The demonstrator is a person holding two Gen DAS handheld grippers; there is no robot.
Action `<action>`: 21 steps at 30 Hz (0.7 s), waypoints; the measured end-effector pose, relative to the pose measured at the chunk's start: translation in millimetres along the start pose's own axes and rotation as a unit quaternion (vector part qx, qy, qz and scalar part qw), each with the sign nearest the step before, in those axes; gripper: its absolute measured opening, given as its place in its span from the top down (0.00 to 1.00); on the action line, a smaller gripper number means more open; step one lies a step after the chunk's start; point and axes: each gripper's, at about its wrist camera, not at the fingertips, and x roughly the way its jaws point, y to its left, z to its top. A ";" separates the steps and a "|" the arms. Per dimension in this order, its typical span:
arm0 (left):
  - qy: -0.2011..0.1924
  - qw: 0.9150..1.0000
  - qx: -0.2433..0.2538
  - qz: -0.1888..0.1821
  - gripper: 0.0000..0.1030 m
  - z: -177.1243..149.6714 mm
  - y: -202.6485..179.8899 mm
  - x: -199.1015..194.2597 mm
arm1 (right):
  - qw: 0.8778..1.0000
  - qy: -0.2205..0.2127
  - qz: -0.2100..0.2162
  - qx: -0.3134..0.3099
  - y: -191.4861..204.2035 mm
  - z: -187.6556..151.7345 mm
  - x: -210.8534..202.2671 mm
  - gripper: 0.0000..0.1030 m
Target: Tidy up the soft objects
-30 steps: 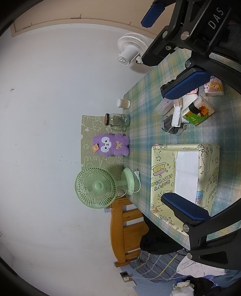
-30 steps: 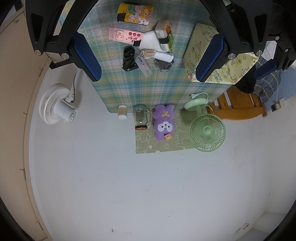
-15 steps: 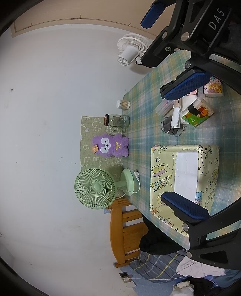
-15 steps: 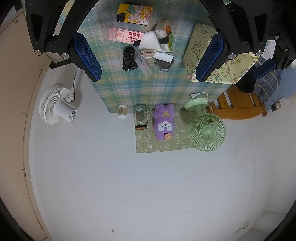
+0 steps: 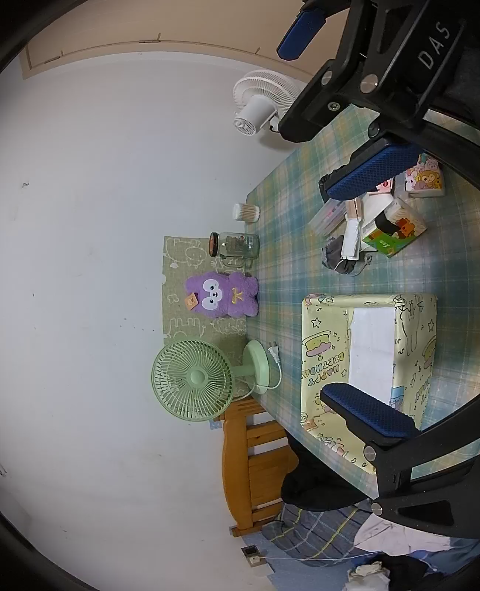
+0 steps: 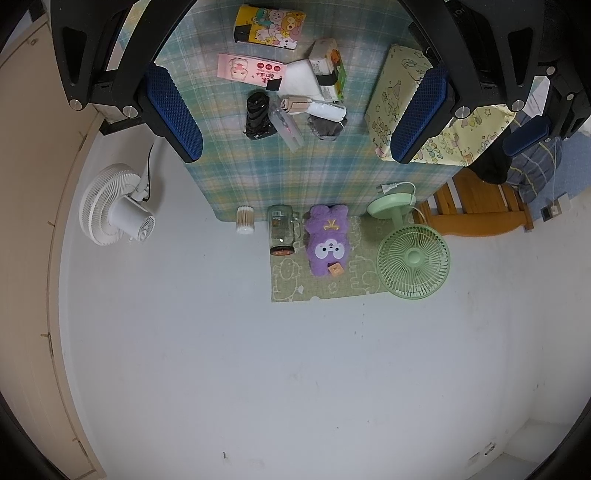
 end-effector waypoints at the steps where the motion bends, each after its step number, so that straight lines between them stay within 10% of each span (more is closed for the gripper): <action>1: 0.000 1.000 0.000 -0.001 0.03 0.0 -0.5 -0.1 | 1.000 0.000 0.001 0.001 -0.2 0.1 -0.1 0.00; 21: -0.003 1.000 0.001 -0.016 0.06 -1.6 -4.9 -1.2 | 1.000 0.001 -0.006 0.004 -5.6 -5.2 -3.5 0.00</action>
